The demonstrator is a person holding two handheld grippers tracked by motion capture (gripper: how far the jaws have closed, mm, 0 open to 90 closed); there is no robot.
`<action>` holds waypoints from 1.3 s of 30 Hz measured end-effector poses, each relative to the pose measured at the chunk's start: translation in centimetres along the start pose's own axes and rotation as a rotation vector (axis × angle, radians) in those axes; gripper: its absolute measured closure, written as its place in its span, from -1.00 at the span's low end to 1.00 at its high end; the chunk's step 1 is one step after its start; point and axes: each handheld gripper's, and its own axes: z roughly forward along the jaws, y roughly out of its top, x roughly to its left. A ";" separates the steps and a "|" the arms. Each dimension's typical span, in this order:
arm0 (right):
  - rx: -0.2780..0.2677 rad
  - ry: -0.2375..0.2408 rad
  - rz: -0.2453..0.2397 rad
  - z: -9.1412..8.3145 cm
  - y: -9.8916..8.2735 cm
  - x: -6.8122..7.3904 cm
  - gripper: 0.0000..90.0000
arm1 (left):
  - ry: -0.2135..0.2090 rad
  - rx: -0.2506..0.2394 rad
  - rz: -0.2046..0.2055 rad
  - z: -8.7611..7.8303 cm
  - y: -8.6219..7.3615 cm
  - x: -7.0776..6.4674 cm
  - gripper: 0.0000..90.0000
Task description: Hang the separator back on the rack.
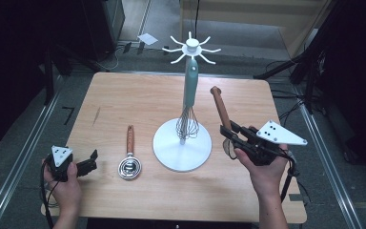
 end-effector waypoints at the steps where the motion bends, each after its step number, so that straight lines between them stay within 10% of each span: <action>1: -0.003 0.001 -0.002 0.0 0.0 0.1 0.60 | 0.001 0.000 0.000 0.0 0.0 0.0 -1.00; 39: -0.144 -0.035 0.047 -0.1 3.3 1.4 0.60 | -0.008 -0.001 -0.029 -0.1 0.0 0.3 -1.00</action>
